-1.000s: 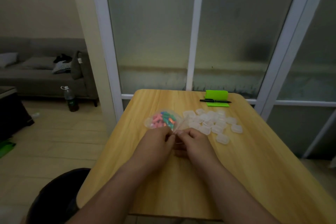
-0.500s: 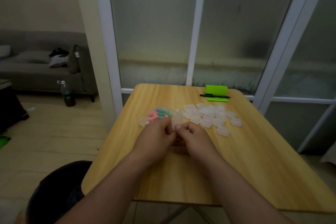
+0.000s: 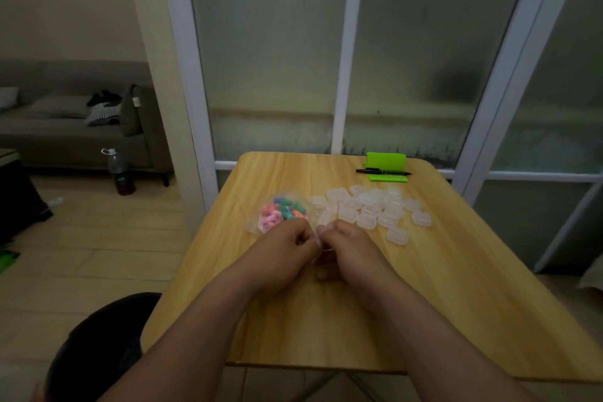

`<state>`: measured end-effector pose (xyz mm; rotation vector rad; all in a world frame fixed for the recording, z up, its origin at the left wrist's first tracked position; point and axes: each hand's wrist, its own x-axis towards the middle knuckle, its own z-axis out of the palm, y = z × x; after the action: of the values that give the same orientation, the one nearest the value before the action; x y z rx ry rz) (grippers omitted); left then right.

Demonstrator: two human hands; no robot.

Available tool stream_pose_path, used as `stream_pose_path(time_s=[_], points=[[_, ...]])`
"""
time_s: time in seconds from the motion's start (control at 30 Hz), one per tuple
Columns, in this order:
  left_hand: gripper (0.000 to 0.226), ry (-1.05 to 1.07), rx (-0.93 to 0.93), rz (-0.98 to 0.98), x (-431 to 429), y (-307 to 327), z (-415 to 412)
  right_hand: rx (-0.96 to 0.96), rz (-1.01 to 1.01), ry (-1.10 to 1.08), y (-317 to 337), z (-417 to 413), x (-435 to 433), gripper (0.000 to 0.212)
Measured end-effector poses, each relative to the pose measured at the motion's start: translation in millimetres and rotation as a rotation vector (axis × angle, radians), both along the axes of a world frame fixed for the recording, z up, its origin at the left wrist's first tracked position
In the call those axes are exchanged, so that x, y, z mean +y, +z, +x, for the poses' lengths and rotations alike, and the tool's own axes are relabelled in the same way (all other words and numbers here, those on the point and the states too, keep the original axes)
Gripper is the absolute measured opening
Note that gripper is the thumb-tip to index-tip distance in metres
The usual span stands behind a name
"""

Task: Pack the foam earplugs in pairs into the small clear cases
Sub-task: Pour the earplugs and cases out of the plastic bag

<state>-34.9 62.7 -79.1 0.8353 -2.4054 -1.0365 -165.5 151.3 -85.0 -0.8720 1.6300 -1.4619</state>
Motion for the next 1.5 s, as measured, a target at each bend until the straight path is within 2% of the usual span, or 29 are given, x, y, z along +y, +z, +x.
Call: stream_pose_path(time_s=[0.13,0.37,0.47,0.57,0.6,0.7,0.77,0.87,0.97,1.03,1.1,1.17,1.2,1.3,1.4,1.43,1.5], points=[[0.026,-0.090,-0.073,-0.084,-0.4,-0.8,1.3,0.028,-0.014,0.014,-2.0,-1.0,1.6,0.024],[0.032,-0.023,0.094,0.253,0.1,3.9,-0.9,0.021,-0.038,0.022,-1.8,-5.0,2.5,0.034],[0.027,0.042,0.231,0.380,0.8,5.7,-4.1,0.000,-0.046,0.006,-2.1,-5.1,0.6,0.031],[0.023,0.172,0.339,0.342,-7.8,6.8,-5.3,-0.075,-0.032,-0.047,1.6,-6.9,1.2,0.029],[0.023,0.232,0.343,0.246,-10.3,6.2,-5.4,0.022,0.011,-0.081,1.9,-10.6,2.1,0.031],[0.025,0.399,0.284,-0.124,-12.8,6.2,-3.2,0.590,0.164,-0.179,2.3,-28.0,6.3,0.030],[0.025,0.424,0.276,-0.261,-11.5,10.5,-0.3,0.800,0.224,-0.222,6.1,-37.6,9.5,0.029],[0.019,0.404,0.210,-0.377,-8.3,17.2,-0.5,0.948,0.304,-0.272,13.3,-43.8,11.6,0.029],[0.019,0.388,0.185,-0.451,-1.3,24.4,-7.1,0.987,0.271,-0.327,21.9,-41.9,16.4,0.028],[0.020,0.384,0.188,-0.468,1.4,29.4,-12.7,1.019,0.156,-0.400,29.2,-33.7,21.6,0.025],[0.019,0.366,0.205,-0.454,4.3,33.1,-19.2,1.081,-0.066,-0.428,38.2,-19.6,25.9,0.022],[0.014,0.322,0.226,-0.422,7.0,35.6,-25.9,1.039,-0.222,-0.321,43.1,-5.1,25.7,0.013],[0.012,0.293,0.239,-0.405,9.3,36.7,-28.9,0.990,-0.206,-0.259,42.2,-1.6,24.0,0.009],[0.013,0.131,0.306,-0.265,16.7,39.7,-31.7,0.850,0.061,-0.101,27.8,-13.6,17.7,0.024],[0.029,-0.044,0.354,0.033,16.7,44.1,-22.0,0.694,0.159,-0.052,15.9,-30.1,18.4,0.030],[0.031,-0.004,0.387,0.110,11.0,42.4,-18.1,0.659,0.163,-0.061,13.3,-34.3,18.2,0.033],[0.032,0.228,0.450,0.136,-11.2,34.3,-10.8,0.669,0.142,-0.021,13.3,-37.3,19.2,0.036]])
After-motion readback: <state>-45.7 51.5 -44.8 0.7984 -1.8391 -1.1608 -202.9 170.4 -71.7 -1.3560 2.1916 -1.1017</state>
